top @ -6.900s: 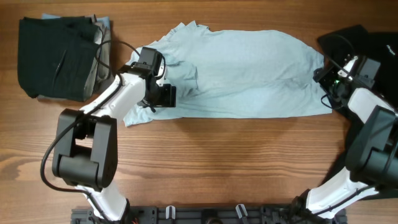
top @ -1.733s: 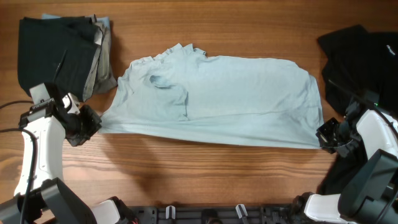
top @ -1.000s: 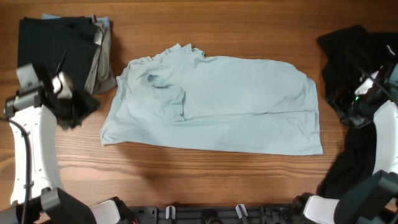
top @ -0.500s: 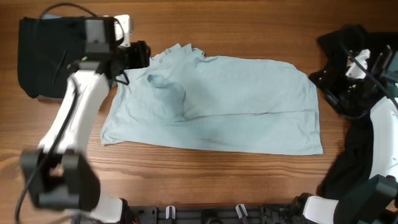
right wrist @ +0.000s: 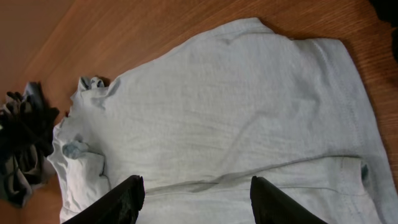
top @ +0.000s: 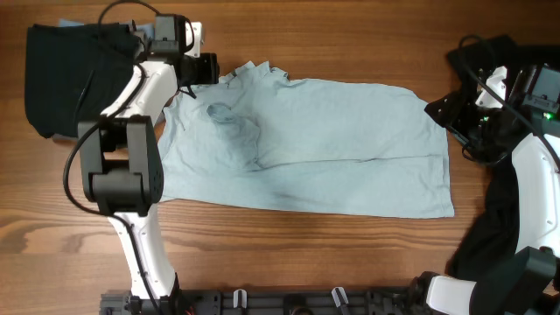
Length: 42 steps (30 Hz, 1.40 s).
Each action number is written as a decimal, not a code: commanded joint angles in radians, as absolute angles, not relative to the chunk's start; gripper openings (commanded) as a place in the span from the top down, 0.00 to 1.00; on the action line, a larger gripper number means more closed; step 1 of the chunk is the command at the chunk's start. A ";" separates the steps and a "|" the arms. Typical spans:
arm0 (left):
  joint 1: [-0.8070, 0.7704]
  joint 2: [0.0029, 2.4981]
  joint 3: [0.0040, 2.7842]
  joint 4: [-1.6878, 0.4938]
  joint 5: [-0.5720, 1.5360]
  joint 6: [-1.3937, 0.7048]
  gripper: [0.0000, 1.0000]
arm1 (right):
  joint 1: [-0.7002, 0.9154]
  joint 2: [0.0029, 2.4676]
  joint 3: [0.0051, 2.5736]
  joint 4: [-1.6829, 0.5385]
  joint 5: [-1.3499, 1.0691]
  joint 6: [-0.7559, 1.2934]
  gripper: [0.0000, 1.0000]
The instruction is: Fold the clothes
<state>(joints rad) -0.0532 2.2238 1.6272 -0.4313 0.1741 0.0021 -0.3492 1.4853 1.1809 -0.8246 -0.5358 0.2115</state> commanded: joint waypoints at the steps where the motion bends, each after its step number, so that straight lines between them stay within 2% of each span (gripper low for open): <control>1: -0.051 2.271 1.644 -0.429 0.163 0.023 0.54 | -0.345 1.483 1.180 -0.825 -0.513 0.221 0.40; 3: -0.051 2.271 1.644 -0.436 0.163 0.023 0.64 | -0.345 1.483 1.180 -0.825 -0.504 0.221 0.40; 11: -0.051 2.271 1.644 -0.482 0.163 0.023 0.68 | -0.345 1.483 1.180 -0.825 -0.484 0.220 0.40; 13: -0.051 2.271 1.644 -0.466 0.163 0.022 0.83 | -0.345 1.483 1.180 -0.825 -0.484 0.220 0.40; 14: -0.051 2.271 1.643 -0.458 0.165 0.022 0.95 | -0.345 1.483 1.180 -0.825 -0.484 0.220 0.40; 15: -0.053 2.271 1.643 -0.451 0.167 0.018 0.96 | -0.345 1.483 1.180 -0.825 -0.484 0.221 0.40; 20: -0.056 2.271 1.644 -0.404 0.167 0.009 0.96 | -0.345 1.483 1.180 -0.826 -0.484 0.220 0.40; 29: -0.028 2.263 1.644 -0.270 0.163 -0.175 0.96 | -0.345 1.483 1.180 -0.827 -0.484 0.220 0.40; 34: -0.017 2.238 1.644 -0.315 0.209 -0.211 0.96 | -0.345 1.483 1.180 -0.827 -0.485 0.220 0.39; 35: -0.017 2.236 1.644 -0.348 0.213 -0.209 0.95 | -0.345 1.483 1.180 -0.828 -0.484 0.218 0.39; 36: -0.018 2.236 1.644 -0.377 0.215 -0.209 0.84 | -0.345 1.483 1.180 -0.828 -0.484 0.216 0.39; 37: -0.021 2.238 1.644 -0.406 0.219 -0.189 0.80 | -0.345 1.483 1.180 -0.828 -0.484 0.216 0.39; 40: -0.036 2.246 1.642 -0.456 0.220 -0.118 0.80 | -0.345 1.483 1.180 -0.823 -0.484 0.216 0.39; 42: -0.048 2.255 1.642 -0.462 0.219 -0.108 0.75 | -0.345 1.483 1.180 -0.823 -0.484 0.216 0.38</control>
<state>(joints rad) -0.0246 2.2593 1.6382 -0.4511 0.1963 -0.1627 -0.3492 1.4857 1.1809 -0.8253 -0.4953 0.2115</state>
